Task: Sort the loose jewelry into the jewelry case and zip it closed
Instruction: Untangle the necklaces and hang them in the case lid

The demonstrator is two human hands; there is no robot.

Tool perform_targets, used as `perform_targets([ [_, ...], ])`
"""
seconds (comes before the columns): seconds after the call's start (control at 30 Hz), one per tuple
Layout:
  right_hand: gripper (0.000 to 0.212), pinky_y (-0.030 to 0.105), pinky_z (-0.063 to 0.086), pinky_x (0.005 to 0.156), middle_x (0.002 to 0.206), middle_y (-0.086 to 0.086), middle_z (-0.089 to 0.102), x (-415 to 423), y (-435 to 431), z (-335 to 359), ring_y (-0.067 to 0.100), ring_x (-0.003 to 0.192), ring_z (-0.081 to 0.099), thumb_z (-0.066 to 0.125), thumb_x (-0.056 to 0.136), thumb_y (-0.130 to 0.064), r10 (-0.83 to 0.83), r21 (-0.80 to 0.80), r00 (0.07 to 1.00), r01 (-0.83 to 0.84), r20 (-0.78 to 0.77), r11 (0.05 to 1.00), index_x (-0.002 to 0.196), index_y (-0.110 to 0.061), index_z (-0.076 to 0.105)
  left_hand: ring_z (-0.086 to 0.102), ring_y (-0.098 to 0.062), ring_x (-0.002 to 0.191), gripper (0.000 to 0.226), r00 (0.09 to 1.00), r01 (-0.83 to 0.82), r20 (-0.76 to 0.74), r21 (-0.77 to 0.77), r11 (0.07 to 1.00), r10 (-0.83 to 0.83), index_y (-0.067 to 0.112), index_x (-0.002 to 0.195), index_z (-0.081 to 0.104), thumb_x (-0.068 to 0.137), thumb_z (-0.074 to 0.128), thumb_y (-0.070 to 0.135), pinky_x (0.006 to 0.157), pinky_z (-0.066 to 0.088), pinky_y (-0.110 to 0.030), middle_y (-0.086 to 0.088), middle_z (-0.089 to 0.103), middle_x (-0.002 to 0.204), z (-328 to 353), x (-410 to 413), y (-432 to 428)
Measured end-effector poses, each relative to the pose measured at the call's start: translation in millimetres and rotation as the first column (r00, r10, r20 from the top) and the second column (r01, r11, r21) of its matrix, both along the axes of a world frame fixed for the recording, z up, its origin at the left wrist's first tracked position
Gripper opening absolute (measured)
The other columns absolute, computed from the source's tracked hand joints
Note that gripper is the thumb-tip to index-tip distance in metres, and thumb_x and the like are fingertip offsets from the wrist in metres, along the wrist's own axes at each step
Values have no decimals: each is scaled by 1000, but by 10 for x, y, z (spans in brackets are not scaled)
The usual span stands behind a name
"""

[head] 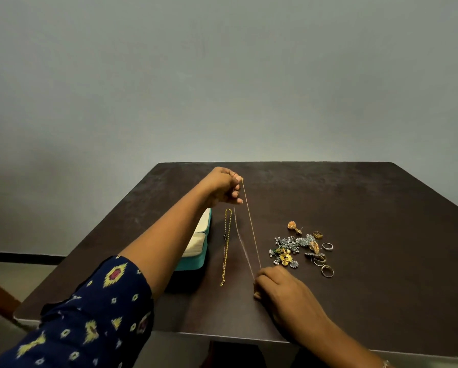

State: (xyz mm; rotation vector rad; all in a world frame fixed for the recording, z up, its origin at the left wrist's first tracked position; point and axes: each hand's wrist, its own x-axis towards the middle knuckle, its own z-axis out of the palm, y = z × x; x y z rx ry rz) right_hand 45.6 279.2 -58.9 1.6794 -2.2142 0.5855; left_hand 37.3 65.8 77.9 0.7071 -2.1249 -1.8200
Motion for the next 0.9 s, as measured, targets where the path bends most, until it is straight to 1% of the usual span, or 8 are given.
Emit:
perform_targets([
  [0.1,4,18,40,50,80,-11,55,15,32,9,5,75,43,49,78,-29,16,-3,1000,-15,12,1000,79,-25,49,40,-10,42,24,998,-58,-6,43,997,59,7,77,48,94,35,-5,40,47,-20,-8,46,64,33,105,35],
  [0.2,20,15,37,57,82,-12,56,23,67,45,4,79,41,62,73,-19,38,-34,997,-36,72,999,85,-26,49,40,-9,38,22,992,-112,-41,105,988,117,6,78,48,95,37,-2,40,45,-18,-11,52,68,62,214,76],
  [0.37,10,11,35,73,79,-13,56,27,91,290,3,85,45,50,78,-22,125,-209,925,-51,359,977,81,-28,58,46,-6,36,14,981,-124,-120,220,968,153,2,85,52,93,42,-1,41,49,-19,-15,62,74,97,473,190],
  [0.43,12,12,41,71,75,-9,63,55,77,460,1,78,55,57,79,-18,161,-285,770,29,617,958,74,-27,63,49,-6,38,12,977,-106,-151,257,961,148,2,84,55,91,46,0,44,50,-21,-14,64,73,108,621,277],
  [0.5,20,13,47,65,68,-2,65,79,85,632,5,66,62,59,83,0,238,-320,488,91,840,943,73,-16,65,53,-8,41,12,973,-76,-191,276,958,132,3,81,56,89,48,-1,46,52,-21,-11,66,68,108,763,372],
  [0.63,17,19,52,57,60,5,63,127,139,845,16,59,67,51,86,6,259,-271,83,195,962,943,79,-2,64,63,-11,52,14,969,-16,-232,296,955,88,5,84,58,87,49,-6,51,55,-22,-7,69,64,48,951,544],
  [0.73,19,21,51,56,67,6,67,162,164,952,18,64,69,47,88,6,249,-241,-10,213,968,947,88,0,65,66,-14,61,15,977,23,-209,235,972,27,3,91,62,89,48,-3,56,56,-23,-7,70,70,2,1016,645],
  [0.9,40,18,53,60,94,9,69,189,222,1087,20,78,71,36,83,18,257,-266,68,219,964,939,101,-5,64,64,-15,63,18,980,72,-194,152,986,-42,3,87,61,92,44,0,56,53,-22,-8,68,71,-17,1017,836],
])
